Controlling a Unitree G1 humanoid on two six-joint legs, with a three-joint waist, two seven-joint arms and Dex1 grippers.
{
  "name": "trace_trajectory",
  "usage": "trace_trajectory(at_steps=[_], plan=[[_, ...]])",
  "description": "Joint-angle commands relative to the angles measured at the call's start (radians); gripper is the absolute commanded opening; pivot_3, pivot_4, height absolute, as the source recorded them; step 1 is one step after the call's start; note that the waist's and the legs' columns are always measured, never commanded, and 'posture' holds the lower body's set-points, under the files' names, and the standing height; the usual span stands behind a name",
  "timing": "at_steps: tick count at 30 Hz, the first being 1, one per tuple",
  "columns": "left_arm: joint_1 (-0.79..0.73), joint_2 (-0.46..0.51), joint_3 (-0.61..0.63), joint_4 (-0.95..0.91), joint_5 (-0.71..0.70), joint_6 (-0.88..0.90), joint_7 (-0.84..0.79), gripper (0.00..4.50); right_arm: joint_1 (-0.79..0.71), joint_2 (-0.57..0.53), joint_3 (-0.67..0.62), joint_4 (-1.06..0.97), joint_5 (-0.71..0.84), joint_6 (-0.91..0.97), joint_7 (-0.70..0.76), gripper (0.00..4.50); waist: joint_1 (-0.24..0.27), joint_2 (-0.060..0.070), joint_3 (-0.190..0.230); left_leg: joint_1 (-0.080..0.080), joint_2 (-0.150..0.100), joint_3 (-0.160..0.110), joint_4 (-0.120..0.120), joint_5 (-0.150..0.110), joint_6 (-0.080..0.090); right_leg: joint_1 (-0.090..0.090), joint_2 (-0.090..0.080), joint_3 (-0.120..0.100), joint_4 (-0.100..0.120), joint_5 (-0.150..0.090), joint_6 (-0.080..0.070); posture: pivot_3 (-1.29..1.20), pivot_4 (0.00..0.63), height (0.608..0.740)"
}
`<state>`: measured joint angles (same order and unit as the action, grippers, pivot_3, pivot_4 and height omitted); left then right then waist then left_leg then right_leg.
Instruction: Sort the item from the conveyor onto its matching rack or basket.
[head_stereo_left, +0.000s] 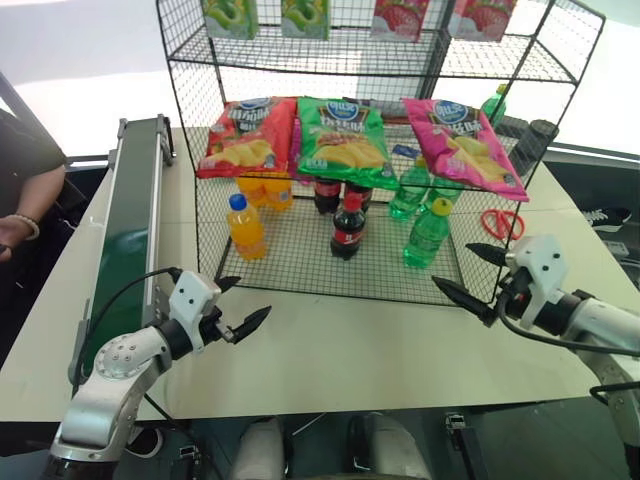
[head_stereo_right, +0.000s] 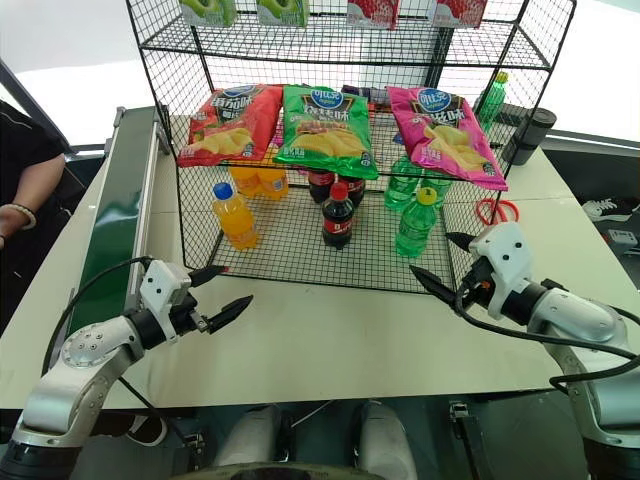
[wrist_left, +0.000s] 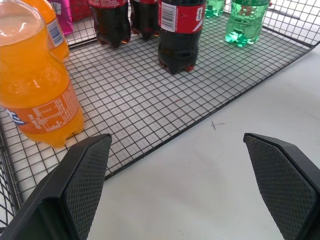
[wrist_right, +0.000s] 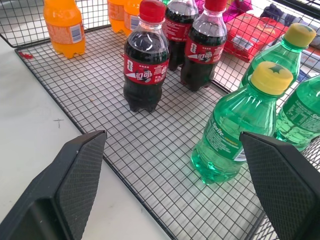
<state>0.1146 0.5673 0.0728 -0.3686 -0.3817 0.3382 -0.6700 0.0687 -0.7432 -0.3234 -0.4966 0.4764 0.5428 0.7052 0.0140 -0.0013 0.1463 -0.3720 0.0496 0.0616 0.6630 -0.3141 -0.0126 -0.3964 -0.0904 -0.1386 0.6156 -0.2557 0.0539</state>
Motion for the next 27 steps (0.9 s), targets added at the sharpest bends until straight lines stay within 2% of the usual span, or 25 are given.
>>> trace_trajectory(at_steps=[1,16,27], plan=[[0.002,0.007,0.03,-0.038,-0.006,-0.01,0.001,4.5,-0.015,-0.019,-0.029,-0.031,0.01,-0.003,0.0,4.42,0.0,0.0,0.0,0.0,0.0,0.0,0.0,0.0,0.0,0.0,0.0,0.0,0.0,0.0,0.0,0.0,0.15,0.736],[0.014,0.018,0.051,-0.032,0.004,-0.011,0.01,4.5,0.001,-0.005,-0.004,0.065,-0.026,-0.111,0.045,4.42,0.0,0.0,0.0,0.0,0.0,0.0,0.0,0.0,0.0,0.0,0.0,0.0,0.0,0.0,0.0,0.0,0.15,0.736],[-0.007,0.027,0.057,-0.019,-0.004,0.001,0.008,4.5,-0.043,-0.003,0.021,0.064,-0.022,-0.085,0.023,4.42,0.0,0.0,0.0,0.0,0.0,0.0,0.0,0.0,0.0,0.0,0.0,0.0,0.0,0.0,0.0,0.0,0.15,0.736]])
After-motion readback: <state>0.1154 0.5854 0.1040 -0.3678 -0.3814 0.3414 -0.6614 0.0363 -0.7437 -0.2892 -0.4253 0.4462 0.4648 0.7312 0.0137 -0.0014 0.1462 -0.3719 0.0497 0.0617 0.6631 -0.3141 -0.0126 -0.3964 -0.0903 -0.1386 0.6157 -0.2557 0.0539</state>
